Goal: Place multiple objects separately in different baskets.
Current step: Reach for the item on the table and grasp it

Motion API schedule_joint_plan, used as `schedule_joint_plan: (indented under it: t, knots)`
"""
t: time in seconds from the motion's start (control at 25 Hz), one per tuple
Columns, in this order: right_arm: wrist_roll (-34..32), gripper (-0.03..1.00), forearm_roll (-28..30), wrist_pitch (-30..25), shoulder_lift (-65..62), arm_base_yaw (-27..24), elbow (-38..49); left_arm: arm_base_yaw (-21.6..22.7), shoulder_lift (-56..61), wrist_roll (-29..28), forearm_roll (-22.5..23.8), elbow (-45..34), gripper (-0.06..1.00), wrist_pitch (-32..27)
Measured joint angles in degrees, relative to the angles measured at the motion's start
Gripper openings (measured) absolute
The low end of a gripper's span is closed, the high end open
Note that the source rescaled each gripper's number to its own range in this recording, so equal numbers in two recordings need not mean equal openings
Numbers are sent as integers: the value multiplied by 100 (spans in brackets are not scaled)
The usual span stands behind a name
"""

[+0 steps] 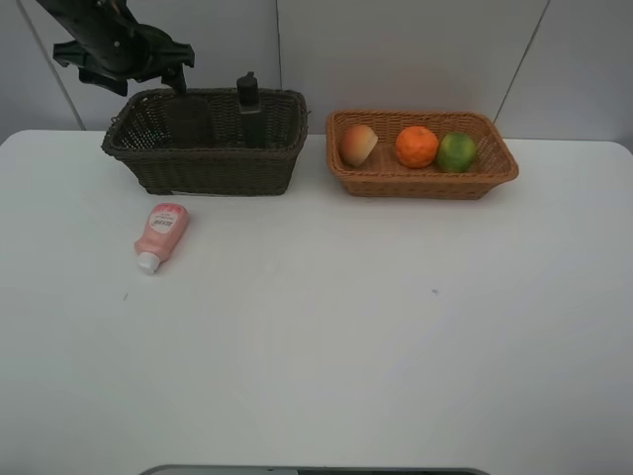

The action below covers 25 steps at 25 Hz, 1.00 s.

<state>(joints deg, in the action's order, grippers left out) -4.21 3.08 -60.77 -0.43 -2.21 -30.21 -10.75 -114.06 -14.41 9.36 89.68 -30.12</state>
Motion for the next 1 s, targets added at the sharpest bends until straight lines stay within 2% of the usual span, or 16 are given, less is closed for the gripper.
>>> schedule_joint_plan:
  t: [0.32,0.48,0.72,0.88,1.0]
  knots:
    - [0,83,0,0,0,0,0,-67,707,4,-5,-166,99,-956]
    - [0,83,0,0,0,0,0,-125,1187,4,-6,-916,99,-931]
    - [0,83,0,0,0,0,0,-131,1935,-1,-212,-2366,100,-478]
    - [0,83,0,0,0,0,0,-131,2253,-1,-278,-2982,100,-332]
    - [0,83,0,0,0,0,0,-131,2292,-29,-366,-3189,100,-483]
